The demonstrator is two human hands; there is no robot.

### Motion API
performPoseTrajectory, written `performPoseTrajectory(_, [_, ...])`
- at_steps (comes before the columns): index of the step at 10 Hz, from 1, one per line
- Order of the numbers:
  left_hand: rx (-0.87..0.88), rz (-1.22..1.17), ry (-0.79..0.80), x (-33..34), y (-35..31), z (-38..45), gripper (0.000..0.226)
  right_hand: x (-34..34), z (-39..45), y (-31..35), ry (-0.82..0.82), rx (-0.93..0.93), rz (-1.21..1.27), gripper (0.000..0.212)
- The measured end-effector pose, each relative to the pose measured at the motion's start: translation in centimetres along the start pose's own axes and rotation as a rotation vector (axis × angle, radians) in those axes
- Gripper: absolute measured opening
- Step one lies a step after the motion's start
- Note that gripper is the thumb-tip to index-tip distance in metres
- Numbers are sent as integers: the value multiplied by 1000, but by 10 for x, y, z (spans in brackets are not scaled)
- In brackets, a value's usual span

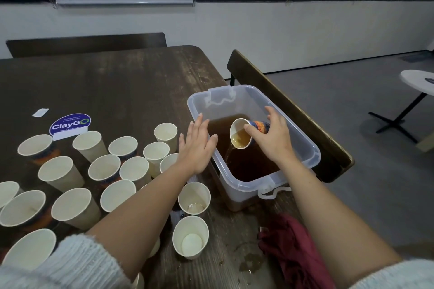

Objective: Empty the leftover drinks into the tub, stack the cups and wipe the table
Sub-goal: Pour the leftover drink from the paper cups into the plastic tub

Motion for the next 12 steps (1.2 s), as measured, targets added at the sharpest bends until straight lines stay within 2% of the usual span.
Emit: performPoseTrajectory(12, [-2, 4, -12, 0, 0, 0, 51, 0, -3, 4, -10, -92, -44, 90])
Point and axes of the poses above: each hand's wrist, its own z-axis towards the middle knuckle, its own x-axis out of the palm, y = z × x, the point moved 5 cm from there along z, towards the middle knuckle, and after that the axes turned 9 degrees about x, right-handed, at the moved point
